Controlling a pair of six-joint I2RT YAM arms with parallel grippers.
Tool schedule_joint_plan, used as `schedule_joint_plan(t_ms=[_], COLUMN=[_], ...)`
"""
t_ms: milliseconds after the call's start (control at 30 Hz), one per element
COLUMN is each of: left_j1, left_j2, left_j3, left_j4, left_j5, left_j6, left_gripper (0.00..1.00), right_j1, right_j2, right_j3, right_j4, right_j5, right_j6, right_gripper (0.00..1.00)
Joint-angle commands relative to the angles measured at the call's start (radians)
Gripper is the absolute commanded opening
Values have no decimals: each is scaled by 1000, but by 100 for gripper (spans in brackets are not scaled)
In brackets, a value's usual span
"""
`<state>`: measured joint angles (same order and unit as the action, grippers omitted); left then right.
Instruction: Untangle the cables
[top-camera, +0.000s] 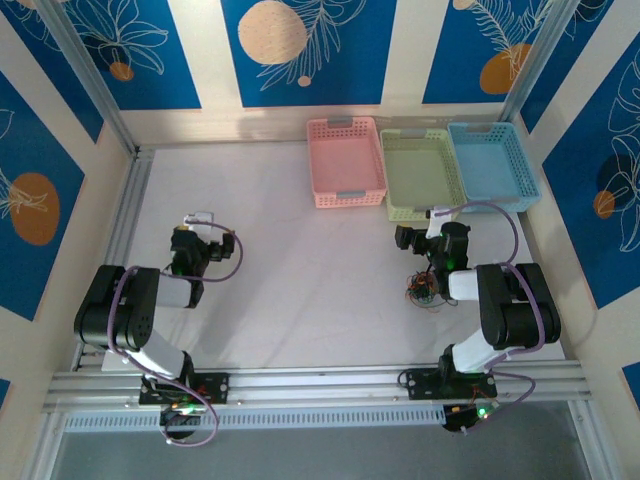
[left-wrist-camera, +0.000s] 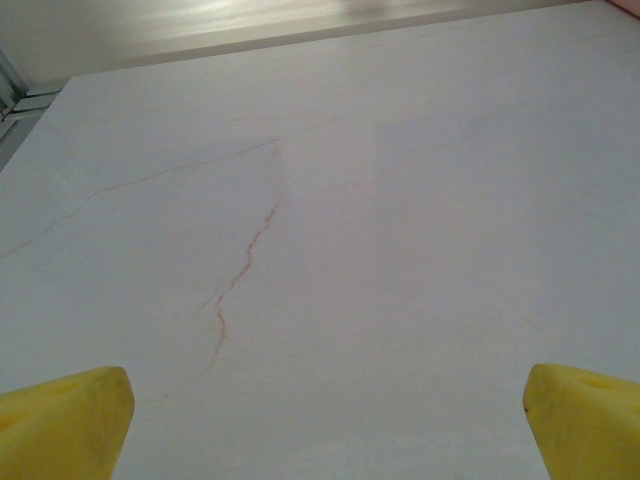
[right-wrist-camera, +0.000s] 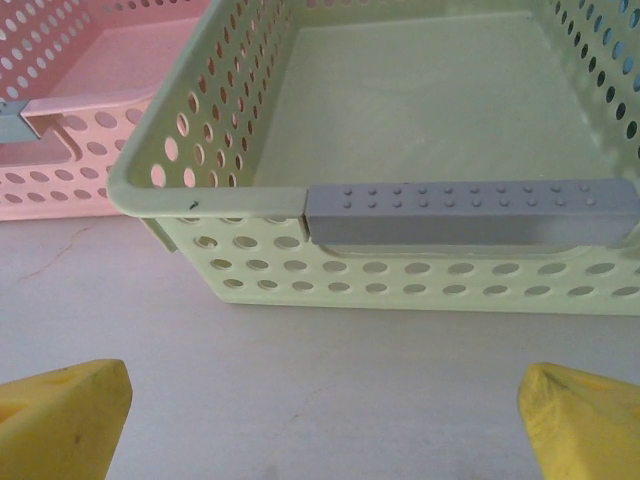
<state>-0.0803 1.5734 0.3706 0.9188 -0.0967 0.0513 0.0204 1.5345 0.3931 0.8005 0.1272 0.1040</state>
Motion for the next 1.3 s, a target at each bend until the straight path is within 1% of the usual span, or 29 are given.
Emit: schedule_joint_plan(t_ms=[0, 133, 233, 567, 700, 767, 833, 900, 933, 967, 1000, 1033, 1100, 1167, 1200, 1267], left_j1=[4, 4, 4, 13, 12, 10, 2, -4, -6, -9, -9, -9, -8, -6, -5, -6], left_j2=[-13, -14, -14, -13, -21, -65, -157, -265, -314, -368, -425, -466, -540, -594, -614, -646], left_j3=[5, 5, 6, 9, -7, -38, -59, -82, -90, -96, -95, -94, -91, -72, -65, -55], left_j4=[10, 10, 10, 4, 34, 57, 16, -33, -66, -112, -171, -212, -266, -335, -348, -392], left_j5=[11, 11, 11, 30, 6, -21, -35, -46, -57, -79, -103, -113, -49, 3, 60, 111], left_j6=[-4, -4, -4, -8, -14, -19, -11, -11, -22, -55, -115, -170, -223, -322, -343, -418], left_gripper=[100, 100, 100, 100, 100, 100, 100, 100, 100, 100, 100, 100, 100, 100, 100, 100], right_j1=[9, 3, -23, -28, -27, -12, 19, 59, 76, 91, 95, 85, 50, 7, -20, -77], right_j2=[-13, -12, -12, -11, -12, -18, -46, -132, -184, -250, -319, -372, -453, -464, -447, -387], right_j3=[9, 14, 26, 28, 28, 16, -11, -34, -29, -7, 23, 52, 131, 232, 300, 414], right_j4=[33, 24, 1, -3, -5, 16, 52, 35, -22, -128, -224, -314, -476, -636, -720, -846], right_j5=[12, -3, -61, -70, -68, -34, 37, 99, 123, 149, 154, 132, 67, 35, 25, -32], right_j6=[-22, -18, -7, -4, -6, -13, -29, -53, -62, -60, -25, 23, 130, 197, 232, 295], right_gripper=[99, 99, 99, 99, 99, 99, 99, 99, 99, 99, 99, 99, 99, 100, 100, 98])
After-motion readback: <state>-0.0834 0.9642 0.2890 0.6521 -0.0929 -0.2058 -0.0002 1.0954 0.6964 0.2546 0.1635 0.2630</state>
